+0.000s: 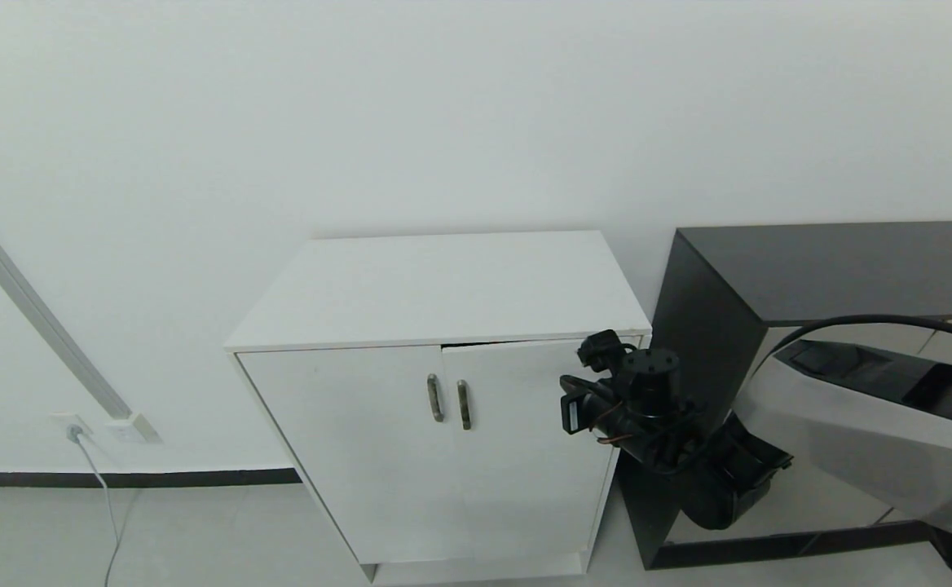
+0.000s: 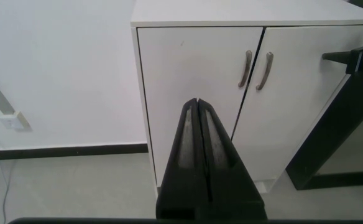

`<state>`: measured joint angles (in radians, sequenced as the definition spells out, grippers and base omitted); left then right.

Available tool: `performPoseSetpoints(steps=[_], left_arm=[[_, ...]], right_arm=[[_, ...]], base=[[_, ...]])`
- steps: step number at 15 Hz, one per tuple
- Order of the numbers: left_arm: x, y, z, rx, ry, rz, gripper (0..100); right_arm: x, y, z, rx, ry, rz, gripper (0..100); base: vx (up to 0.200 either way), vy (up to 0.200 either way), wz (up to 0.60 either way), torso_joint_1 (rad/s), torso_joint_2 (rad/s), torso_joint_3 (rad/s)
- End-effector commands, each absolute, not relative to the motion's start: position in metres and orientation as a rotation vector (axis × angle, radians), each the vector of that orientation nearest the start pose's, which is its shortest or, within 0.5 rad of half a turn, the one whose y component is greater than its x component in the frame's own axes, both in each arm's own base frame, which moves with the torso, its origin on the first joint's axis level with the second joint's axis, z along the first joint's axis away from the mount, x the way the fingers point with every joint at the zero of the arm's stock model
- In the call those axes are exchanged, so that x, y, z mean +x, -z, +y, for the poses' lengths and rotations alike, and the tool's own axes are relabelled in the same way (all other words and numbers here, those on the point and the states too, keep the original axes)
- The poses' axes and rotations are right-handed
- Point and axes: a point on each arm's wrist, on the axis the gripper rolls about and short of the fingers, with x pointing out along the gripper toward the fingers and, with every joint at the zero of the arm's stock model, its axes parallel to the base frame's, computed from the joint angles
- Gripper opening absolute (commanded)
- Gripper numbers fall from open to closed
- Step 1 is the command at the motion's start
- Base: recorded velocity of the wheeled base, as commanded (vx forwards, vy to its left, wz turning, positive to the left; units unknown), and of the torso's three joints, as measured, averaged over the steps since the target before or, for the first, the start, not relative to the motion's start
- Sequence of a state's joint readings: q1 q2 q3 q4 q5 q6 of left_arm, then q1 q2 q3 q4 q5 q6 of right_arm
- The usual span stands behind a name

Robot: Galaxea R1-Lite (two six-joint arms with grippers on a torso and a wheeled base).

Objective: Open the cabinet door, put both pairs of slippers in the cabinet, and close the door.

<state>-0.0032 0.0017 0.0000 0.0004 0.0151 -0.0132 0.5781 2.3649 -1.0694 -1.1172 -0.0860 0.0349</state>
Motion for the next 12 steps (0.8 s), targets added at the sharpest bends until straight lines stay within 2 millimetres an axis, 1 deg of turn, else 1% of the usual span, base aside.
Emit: performPoseSetpoints(steps=[1, 9, 12], left_arm=[[-0.0227, -0.0755, 0.0004, -0.014, -0.012, 0.001, 0], [-0.0227, -0.0755, 0.0004, -0.014, -0.012, 0.001, 0], [-0.0227, -0.0755, 0.0004, -0.012, -0.012, 0.001, 0]], right_arm=[[0.3658, -0.0459, 0.2365, -0.023, -0.488, 0.174, 0], [0.3682, -0.0476, 0.2372, -0.019, -0.487, 0.164, 0], [0.3686, -0.0453, 0.2375, -0.022, -0.485, 0.168, 0]], base=[[0.000, 0.000, 0.00, 0.000, 0.00, 0.000], [0.000, 0.000, 0.00, 0.000, 0.00, 0.000], [0.000, 0.000, 0.00, 0.000, 0.00, 0.000]])
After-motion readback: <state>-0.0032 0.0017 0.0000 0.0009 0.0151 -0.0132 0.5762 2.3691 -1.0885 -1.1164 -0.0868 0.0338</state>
